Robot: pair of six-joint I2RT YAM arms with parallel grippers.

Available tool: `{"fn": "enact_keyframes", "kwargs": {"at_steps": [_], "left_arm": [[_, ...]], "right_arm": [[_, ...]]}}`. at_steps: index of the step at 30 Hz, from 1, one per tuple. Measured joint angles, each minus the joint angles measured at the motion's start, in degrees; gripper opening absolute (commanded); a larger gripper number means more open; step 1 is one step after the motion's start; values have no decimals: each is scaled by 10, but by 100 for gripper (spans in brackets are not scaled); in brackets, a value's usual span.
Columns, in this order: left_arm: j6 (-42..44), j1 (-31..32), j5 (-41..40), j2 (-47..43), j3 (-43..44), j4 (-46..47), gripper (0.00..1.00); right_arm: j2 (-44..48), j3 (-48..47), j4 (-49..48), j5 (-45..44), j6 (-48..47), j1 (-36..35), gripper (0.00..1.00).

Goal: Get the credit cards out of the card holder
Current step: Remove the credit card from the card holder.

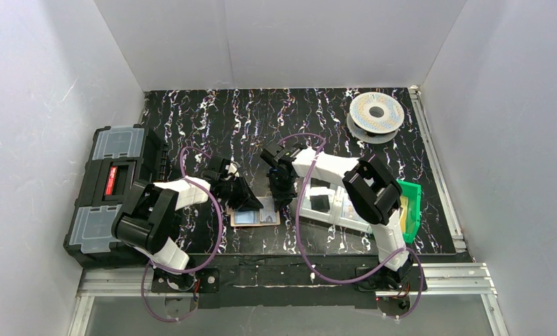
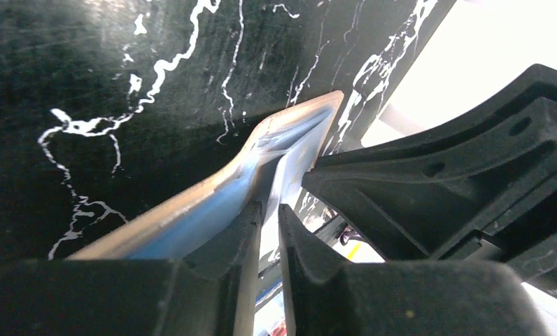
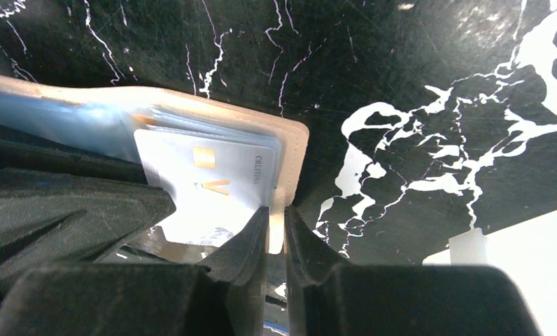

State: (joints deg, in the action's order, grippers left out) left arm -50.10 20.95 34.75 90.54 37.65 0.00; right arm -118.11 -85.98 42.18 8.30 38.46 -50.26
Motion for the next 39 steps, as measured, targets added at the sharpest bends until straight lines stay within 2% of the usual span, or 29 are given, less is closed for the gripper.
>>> {"fn": "enact_keyframes", "kwargs": {"at_steps": [4, 12, 20, 31, 39], "left_arm": [[-5, 0, 10, -1, -5, 12, 0], [-8, 0, 16, -4, -8, 20, 0], [15, -4, 5, -14, -8, -21, 0], [34, -18, 1, -30, -25, -37, 17], [10, -19, 23, -38, -62, 15, 19]], "right_arm": [[-5, -7, 8, -1, -1, 0, 16], [-6, -6, 10, -5, 1, 0, 12], [-6, 4, -1, 11, 12, 5, 11], [-5, 15, -22, 41, 26, 7, 10], [-6, 15, -25, 43, 29, 7, 10]]}}
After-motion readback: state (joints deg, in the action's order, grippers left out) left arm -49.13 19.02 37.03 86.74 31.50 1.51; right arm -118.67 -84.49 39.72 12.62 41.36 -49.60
